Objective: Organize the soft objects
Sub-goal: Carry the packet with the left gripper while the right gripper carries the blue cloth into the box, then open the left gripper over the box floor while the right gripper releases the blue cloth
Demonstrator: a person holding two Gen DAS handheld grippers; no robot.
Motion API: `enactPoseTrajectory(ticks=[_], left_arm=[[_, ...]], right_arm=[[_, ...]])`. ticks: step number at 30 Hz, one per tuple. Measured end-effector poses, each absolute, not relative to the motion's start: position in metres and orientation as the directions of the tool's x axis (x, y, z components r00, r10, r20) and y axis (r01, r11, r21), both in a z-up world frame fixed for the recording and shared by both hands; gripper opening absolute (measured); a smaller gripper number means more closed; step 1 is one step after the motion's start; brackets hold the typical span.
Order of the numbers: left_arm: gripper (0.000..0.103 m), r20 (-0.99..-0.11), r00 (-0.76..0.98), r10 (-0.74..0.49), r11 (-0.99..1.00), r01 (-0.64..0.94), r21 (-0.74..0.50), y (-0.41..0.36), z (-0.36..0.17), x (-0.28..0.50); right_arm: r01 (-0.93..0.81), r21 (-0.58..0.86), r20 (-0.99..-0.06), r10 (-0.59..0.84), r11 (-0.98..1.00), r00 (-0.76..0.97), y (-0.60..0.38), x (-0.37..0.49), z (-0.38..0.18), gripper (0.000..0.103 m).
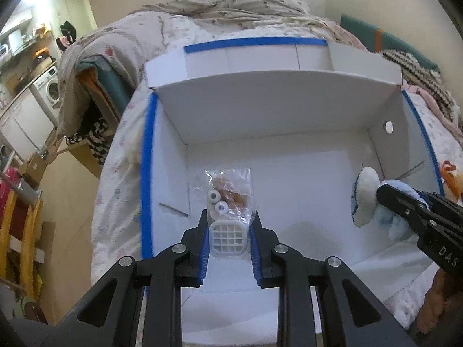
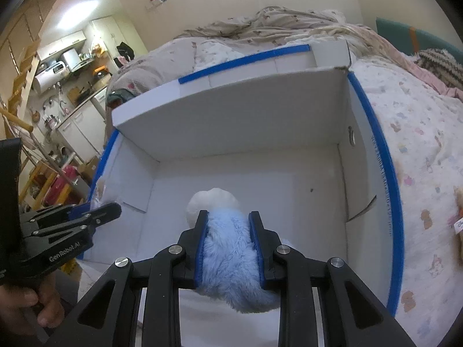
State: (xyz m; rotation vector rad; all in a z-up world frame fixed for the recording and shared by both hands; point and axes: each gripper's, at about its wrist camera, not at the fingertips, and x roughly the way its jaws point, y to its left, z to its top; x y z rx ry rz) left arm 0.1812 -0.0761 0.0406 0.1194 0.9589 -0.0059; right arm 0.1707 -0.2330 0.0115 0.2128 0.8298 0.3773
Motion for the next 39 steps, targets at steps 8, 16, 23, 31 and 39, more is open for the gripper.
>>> enactPoseTrajectory(ticks=[8, 16, 23, 31, 39], left_arm=[[0.022, -0.827, 0.559, 0.059, 0.992, 0.062, 0.113, -0.088, 0.023, 0.201], [0.022, -0.859, 0.507, 0.075, 0.992, 0.047, 0.114, -0.086, 0.005, 0.213], [0.022, -0.872, 0.479, 0.099, 0.993, 0.012, 0.12, -0.08, -0.001, 0.225], [0.022, -0.868, 0.486, 0.107, 0.992, 0.006, 0.126, -0.086, 0.001, 0.225], [0.029, -0.867, 0.487, 0.102, 0.992, 0.018, 0.127, -0.088, 0.008, 0.216]], right_arm=[[-0.218, 0.315, -0.719, 0.382, 0.924, 0.581, -0.232, 0.18, -0.005, 0.028], [-0.187, 0.244, -0.74, 0.308, 0.952, 0.598, -0.23, 0.177, -0.007, 0.029], [-0.185, 0.259, -0.738, 0.318, 0.948, 0.595, -0.229, 0.18, -0.007, 0.033], [-0.154, 0.316, -0.702, 0.34, 0.936, 0.626, -0.24, 0.177, 0.002, 0.051], [-0.154, 0.366, -0.658, 0.372, 0.918, 0.655, -0.246, 0.174, 0.014, 0.082]])
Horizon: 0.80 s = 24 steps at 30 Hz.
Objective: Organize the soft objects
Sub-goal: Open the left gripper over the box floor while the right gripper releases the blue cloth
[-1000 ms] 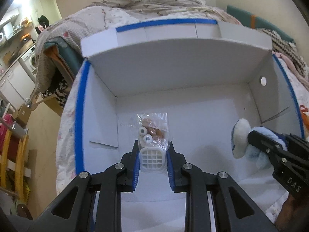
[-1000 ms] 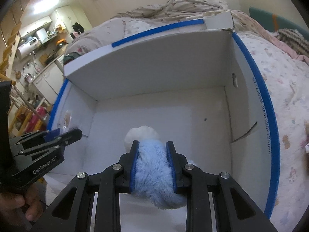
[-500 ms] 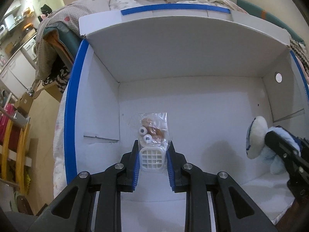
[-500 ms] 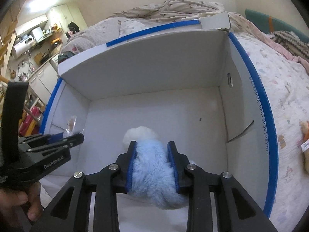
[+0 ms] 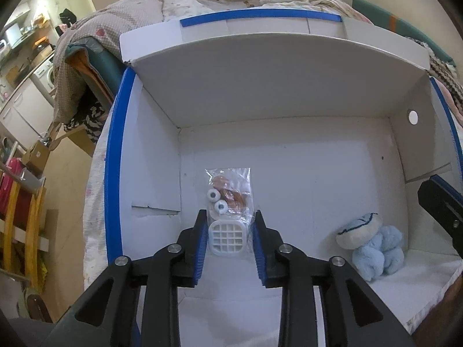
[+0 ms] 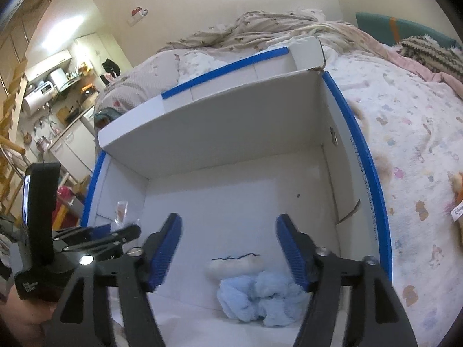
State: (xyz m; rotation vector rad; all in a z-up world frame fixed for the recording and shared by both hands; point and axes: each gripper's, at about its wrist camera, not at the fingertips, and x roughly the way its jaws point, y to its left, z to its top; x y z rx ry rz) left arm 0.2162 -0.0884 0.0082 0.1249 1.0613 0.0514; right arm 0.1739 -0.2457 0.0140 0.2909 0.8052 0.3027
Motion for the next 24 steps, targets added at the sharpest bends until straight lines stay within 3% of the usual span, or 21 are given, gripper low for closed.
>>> enactPoseTrajectory(ticks=[1, 6, 10, 13, 24], left_arm=[[0.031, -0.866, 0.489, 0.098, 0.992, 0.02, 0.123, -0.088, 0.009, 0.215], [0.043, -0.862, 0.498, 0.091, 0.993, 0.014, 0.113, -0.085, 0.014, 0.211], [0.068, -0.855, 0.513, 0.079, 0.995, 0.015, 0.1, -0.086, 0.021, 0.207], [0.069, -0.854, 0.515, 0.07, 0.995, 0.026, 0.098, -0.088, 0.025, 0.204], [0.069, -0.851, 0.525, 0.032, 0.998, 0.026, 0.054, -0.081, 0.042, 0.189]], right_arm=[[-0.152, 0.37, -0.655, 0.374, 0.916, 0.656, -0.247, 0.174, 0.014, 0.086], [-0.154, 0.373, -0.661, 0.378, 0.915, 0.649, -0.245, 0.173, 0.015, 0.087], [-0.154, 0.371, -0.661, 0.377, 0.916, 0.649, -0.244, 0.171, 0.016, 0.094], [-0.172, 0.382, -0.644, 0.395, 0.908, 0.655, -0.242, 0.168, 0.018, 0.103], [-0.155, 0.344, -0.642, 0.352, 0.926, 0.681, -0.242, 0.16, 0.02, 0.103]])
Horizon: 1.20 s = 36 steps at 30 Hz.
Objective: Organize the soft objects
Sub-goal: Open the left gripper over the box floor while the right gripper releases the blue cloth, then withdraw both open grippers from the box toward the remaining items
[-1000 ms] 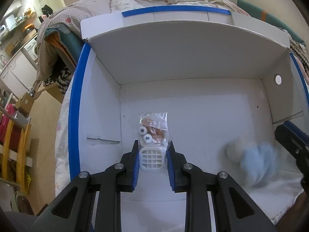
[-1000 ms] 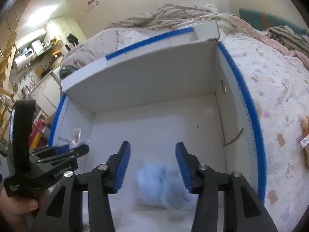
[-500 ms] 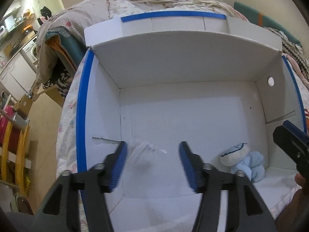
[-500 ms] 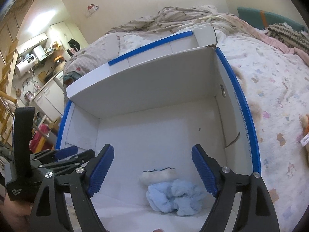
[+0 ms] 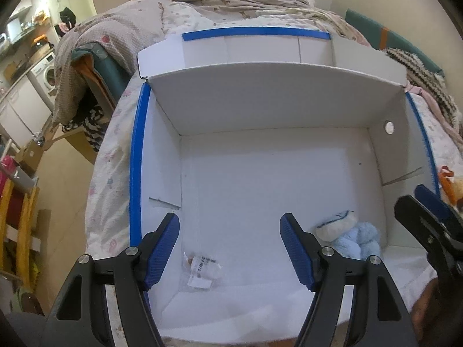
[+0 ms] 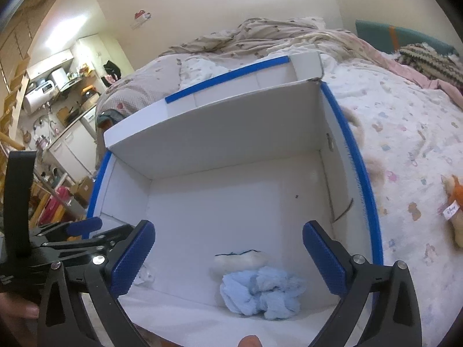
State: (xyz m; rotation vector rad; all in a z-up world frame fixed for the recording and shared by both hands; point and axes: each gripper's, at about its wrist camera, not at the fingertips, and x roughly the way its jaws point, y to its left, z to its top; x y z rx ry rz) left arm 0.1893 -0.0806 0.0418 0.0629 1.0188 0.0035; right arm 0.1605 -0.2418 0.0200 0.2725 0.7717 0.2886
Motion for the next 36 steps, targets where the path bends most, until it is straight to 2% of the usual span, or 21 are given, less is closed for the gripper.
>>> enactPoseTrajectory(ticks=[11, 17, 36], left_arm=[[0.07, -0.813, 0.582, 0.001, 0.998, 0.05, 0.037, -0.069, 0.071, 0.156], [0.07, -0.809, 0.587, -0.031, 0.998, 0.056, 0.002, -0.052, 0.077, 0.136], [0.07, -0.818, 0.574, -0.032, 0.999, 0.025, -0.022, -0.015, 0.058, 0.078]], right_arm=[[-0.11, 0.364, -0.629, 0.332, 0.925, 0.703, -0.258, 0.14, 0.029, 0.103], [-0.149, 0.327, -0.584, 0.323, 0.933, 0.745, -0.254, 0.111, 0.047, 0.103], [-0.144, 0.317, -0.667, 0.328, 0.937, 0.669, -0.234, 0.071, 0.03, 0.103]])
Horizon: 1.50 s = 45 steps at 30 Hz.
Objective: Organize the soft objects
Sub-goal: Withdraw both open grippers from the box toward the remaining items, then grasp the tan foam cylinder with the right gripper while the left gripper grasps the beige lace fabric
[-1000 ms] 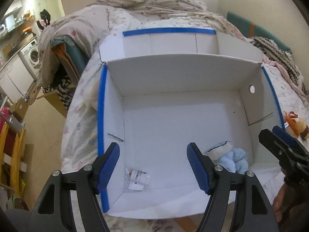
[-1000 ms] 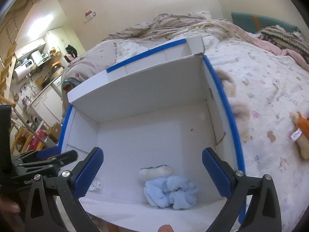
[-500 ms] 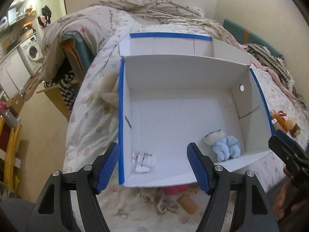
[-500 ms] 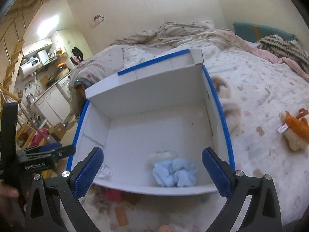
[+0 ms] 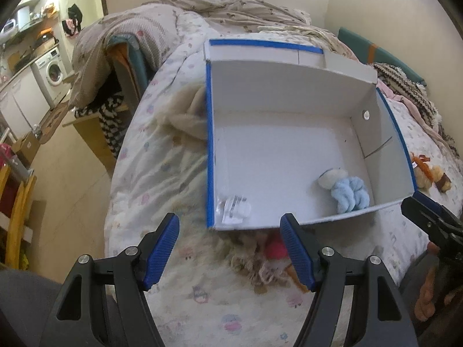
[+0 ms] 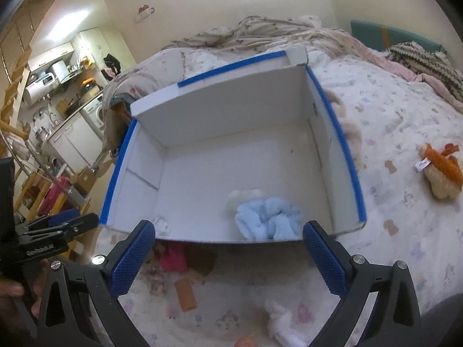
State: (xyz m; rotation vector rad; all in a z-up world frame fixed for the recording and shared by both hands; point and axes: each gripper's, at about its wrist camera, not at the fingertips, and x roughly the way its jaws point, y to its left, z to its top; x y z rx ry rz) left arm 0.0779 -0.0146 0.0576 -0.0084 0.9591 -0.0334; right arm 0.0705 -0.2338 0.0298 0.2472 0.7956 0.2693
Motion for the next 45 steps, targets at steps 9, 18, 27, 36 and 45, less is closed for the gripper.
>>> enactPoseTrajectory(ticks=[9, 18, 27, 36, 45], left_arm=[[0.07, -0.837, 0.546, -0.02, 0.999, 0.033, -0.002, -0.003, 0.027, 0.071], [0.07, -0.853, 0.522, 0.013, 0.998, -0.056, -0.019, 0.012, 0.016, 0.081], [0.07, -0.889, 0.459, 0.002, 0.984, -0.16, -0.081, 0.034, -0.004, 0.09], [0.07, -0.906, 0.423, -0.021, 0.979, -0.177, -0.106, 0.036, -0.014, 0.095], [0.07, -0.917, 0.398, 0.034, 0.951, -0.295, -0.093, 0.063, -0.02, 0.093]], right_arm=[[-0.166, 0.292, -0.711, 0.33, 0.942, 0.621, -0.217, 0.057, 0.017, 0.103], [-0.198, 0.27, -0.769, 0.334, 0.942, 0.545, -0.201, 0.065, 0.001, 0.103], [-0.138, 0.331, -0.806, 0.356, 0.933, 0.473, -0.21, 0.078, -0.021, 0.103], [-0.3, 0.328, -0.858, 0.415, 0.896, 0.302, -0.163, 0.082, -0.047, 0.064], [-0.425, 0.217, -0.922, 0.328, 0.879, 0.207, -0.108, 0.082, -0.085, 0.044]])
